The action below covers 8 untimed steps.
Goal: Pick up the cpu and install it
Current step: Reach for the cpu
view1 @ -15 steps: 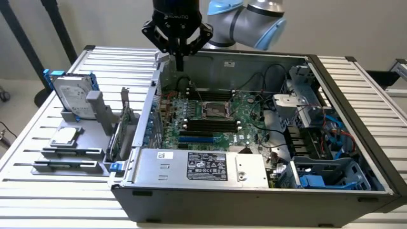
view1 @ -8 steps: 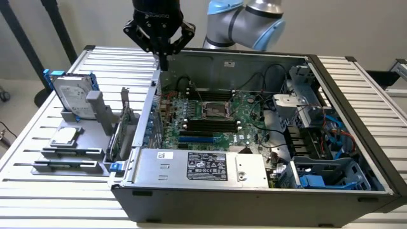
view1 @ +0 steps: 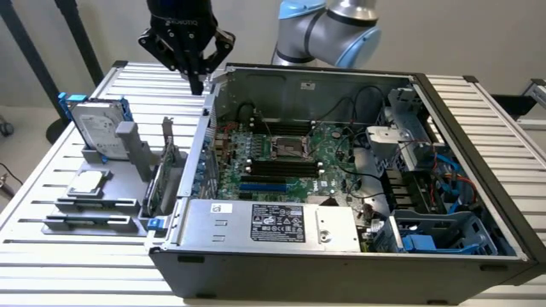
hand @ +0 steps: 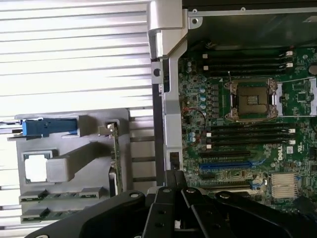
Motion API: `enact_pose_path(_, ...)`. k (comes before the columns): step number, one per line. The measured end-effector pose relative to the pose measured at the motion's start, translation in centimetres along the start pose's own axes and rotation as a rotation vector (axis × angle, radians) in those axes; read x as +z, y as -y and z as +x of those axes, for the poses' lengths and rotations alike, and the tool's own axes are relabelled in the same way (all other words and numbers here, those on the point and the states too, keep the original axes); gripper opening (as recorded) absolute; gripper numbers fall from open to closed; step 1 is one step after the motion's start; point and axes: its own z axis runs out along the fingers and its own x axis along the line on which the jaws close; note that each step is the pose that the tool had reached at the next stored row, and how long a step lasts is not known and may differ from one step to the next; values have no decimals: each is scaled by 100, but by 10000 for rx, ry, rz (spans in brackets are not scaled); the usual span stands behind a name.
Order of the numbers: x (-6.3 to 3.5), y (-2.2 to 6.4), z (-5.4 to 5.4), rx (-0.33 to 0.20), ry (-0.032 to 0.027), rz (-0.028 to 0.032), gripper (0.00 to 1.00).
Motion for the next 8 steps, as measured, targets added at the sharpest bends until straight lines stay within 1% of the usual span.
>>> enact_pose_path(8, 40, 24, 362, 2, -35, 2, 11)
